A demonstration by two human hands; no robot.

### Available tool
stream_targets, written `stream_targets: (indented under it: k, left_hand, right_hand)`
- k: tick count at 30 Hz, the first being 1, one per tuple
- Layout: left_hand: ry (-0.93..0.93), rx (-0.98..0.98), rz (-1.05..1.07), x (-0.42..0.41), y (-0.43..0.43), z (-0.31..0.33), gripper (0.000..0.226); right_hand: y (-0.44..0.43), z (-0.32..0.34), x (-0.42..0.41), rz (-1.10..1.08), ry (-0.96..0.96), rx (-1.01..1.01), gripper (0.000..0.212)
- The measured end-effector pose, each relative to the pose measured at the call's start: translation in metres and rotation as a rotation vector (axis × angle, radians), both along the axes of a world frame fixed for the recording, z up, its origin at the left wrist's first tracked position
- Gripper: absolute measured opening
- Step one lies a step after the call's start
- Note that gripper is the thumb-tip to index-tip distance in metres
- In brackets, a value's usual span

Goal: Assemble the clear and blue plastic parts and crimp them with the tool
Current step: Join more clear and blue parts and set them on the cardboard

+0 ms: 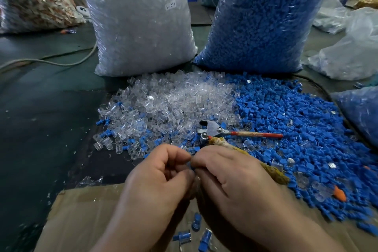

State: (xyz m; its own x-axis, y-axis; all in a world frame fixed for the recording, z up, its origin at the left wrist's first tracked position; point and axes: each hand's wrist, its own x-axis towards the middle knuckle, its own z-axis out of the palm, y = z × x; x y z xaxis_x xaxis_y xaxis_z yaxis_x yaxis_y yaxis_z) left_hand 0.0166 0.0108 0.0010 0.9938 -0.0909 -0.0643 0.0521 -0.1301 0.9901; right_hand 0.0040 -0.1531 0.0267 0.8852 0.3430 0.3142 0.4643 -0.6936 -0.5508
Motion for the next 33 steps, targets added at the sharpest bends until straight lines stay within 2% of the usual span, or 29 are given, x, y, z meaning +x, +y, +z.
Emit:
stream_targets:
  k: [4, 10, 14, 16, 18, 21, 28, 33]
  left_hand:
    - [0.027, 0.006, 0.049, 0.004, 0.001, -0.002, 0.039]
    - [-0.054, 0.211, -0.052, 0.001, 0.005, -0.001, 0.039]
    - [-0.092, 0.264, -0.012, -0.001, 0.005, 0.002, 0.033]
    - [-0.066, 0.22, 0.041, 0.0, 0.005, 0.001, 0.032]
    - [0.004, 0.079, 0.052, 0.002, 0.005, 0.002, 0.037]
    - [0.093, -0.101, 0.024, 0.004, 0.006, 0.007, 0.04]
    - [0.084, -0.183, 0.038, 0.008, 0.008, 0.007, 0.039]
    - [0.084, -0.19, 0.068, 0.01, 0.009, 0.003, 0.038]
  right_hand:
    - [-0.003, 0.002, 0.001, 0.019, -0.053, -0.124, 0.031]
    - [-0.004, -0.001, 0.004, 0.044, -0.032, -0.094, 0.032]
    - [-0.004, 0.004, 0.003, -0.021, -0.127, -0.148, 0.029]
    - [-0.012, 0.004, 0.007, -0.185, -0.122, -0.305, 0.034]
    - [-0.027, 0.003, 0.012, -0.352, 0.046, -0.482, 0.056]
    - [-0.047, -0.004, 0.017, -0.414, 0.216, -0.64, 0.07]
    - [-0.05, -0.006, 0.027, -0.44, 0.146, -0.656, 0.064]
    - [-0.05, 0.004, 0.025, -0.479, 0.11, -0.559, 0.057]
